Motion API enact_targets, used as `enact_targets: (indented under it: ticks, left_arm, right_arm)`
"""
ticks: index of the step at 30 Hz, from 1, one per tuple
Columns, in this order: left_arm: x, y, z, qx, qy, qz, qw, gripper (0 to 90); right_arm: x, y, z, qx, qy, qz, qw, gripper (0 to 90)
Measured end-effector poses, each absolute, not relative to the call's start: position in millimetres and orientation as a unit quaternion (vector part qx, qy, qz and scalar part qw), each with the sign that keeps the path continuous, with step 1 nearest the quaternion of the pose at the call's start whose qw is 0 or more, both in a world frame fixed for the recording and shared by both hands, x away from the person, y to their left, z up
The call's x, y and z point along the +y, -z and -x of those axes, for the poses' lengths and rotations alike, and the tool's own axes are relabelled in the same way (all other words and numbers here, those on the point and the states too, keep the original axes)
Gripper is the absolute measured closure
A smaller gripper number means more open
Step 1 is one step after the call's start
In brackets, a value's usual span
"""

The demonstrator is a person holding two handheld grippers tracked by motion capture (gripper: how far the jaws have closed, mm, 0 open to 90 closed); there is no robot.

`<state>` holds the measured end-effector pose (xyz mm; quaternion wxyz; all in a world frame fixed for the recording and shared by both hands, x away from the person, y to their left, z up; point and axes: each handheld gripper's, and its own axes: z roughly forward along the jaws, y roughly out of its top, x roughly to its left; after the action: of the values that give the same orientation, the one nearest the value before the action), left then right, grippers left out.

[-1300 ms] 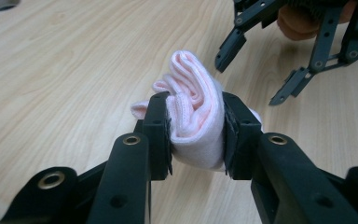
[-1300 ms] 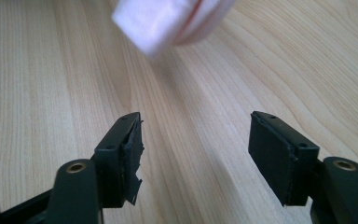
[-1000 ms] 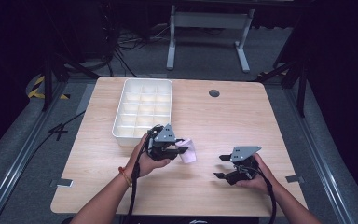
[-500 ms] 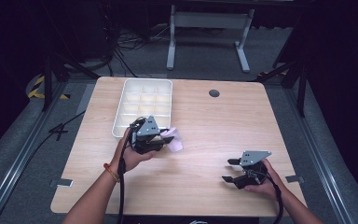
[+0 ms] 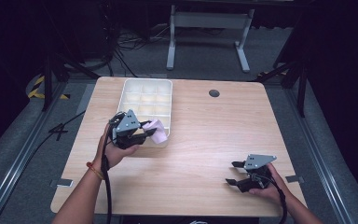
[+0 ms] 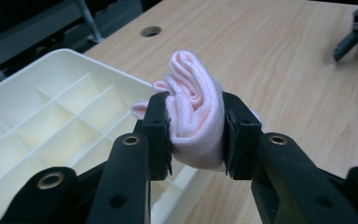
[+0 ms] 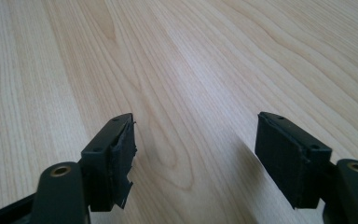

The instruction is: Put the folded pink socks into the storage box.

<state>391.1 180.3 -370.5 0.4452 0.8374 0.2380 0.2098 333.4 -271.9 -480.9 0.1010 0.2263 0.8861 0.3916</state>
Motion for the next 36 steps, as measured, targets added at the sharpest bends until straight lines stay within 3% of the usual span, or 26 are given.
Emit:
enact_targets:
  ticks: [24, 36]
  left_arm:
    - [204, 386, -420, 0.272, -0.258, -0.847, 0.377, 66.9]
    - [201, 394, -426, 0.253, -0.268, -0.870, 0.329, 66.9]
  right_arm:
    - [-284, 486, -326, 0.878, -0.399, -0.242, 0.107, 29.7]
    - [-283, 486, -327, 0.877, -0.399, -0.244, 0.107, 29.5]
